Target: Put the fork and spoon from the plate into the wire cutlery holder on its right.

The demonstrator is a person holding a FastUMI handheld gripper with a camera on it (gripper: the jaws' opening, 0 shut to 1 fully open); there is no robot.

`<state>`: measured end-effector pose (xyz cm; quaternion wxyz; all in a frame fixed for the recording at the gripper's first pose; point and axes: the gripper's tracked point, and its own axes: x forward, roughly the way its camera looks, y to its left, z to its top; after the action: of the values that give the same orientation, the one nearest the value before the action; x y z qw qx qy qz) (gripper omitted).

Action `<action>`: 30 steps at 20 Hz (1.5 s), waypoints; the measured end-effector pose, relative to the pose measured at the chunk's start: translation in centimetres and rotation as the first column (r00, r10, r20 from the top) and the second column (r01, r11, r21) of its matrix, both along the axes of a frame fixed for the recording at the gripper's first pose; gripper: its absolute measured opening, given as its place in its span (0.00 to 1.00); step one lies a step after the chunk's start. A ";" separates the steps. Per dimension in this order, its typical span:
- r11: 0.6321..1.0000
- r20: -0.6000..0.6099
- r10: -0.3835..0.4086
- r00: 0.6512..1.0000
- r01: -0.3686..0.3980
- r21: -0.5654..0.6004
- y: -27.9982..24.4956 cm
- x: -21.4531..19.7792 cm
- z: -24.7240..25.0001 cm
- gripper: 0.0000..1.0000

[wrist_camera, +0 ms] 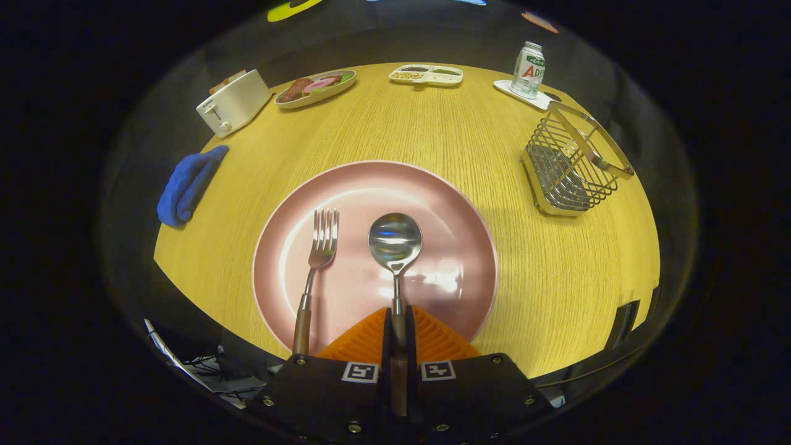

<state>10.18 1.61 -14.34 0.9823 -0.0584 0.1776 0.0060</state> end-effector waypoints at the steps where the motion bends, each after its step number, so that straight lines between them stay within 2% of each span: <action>1: 1.000 -0.001 0.002 1.000 -0.002 0.007 0.0 0.4 -0.1 0.11; 3: 1.000 0.005 -0.006 1.000 0.006 0.027 -0.1 0.4 0.4 0.11; 4: 0.999 0.011 -0.016 1.000 0.016 0.042 -0.2 0.9 0.3 0.03; 9: 0.995 0.020 -0.009 1.000 0.007 0.097 0.2 0.0 0.9 0.03; 14: 0.987 0.078 0.025 0.997 -0.037 0.157 0.9 -1.3 4.8 0.03; 18: 0.980 0.130 0.021 0.991 -0.047 0.193 -0.3 -2.3 8.0 0.03; 22: 0.970 0.180 -0.017 0.984 -0.028 0.243 -3.3 -3.2 10.9 0.03; 30: 0.940 0.201 -0.146 0.969 0.072 0.335 -12.8 -4.9 14.0 0.03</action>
<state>5.29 -11.21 -0.34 0.9910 0.1139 0.0661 -0.0261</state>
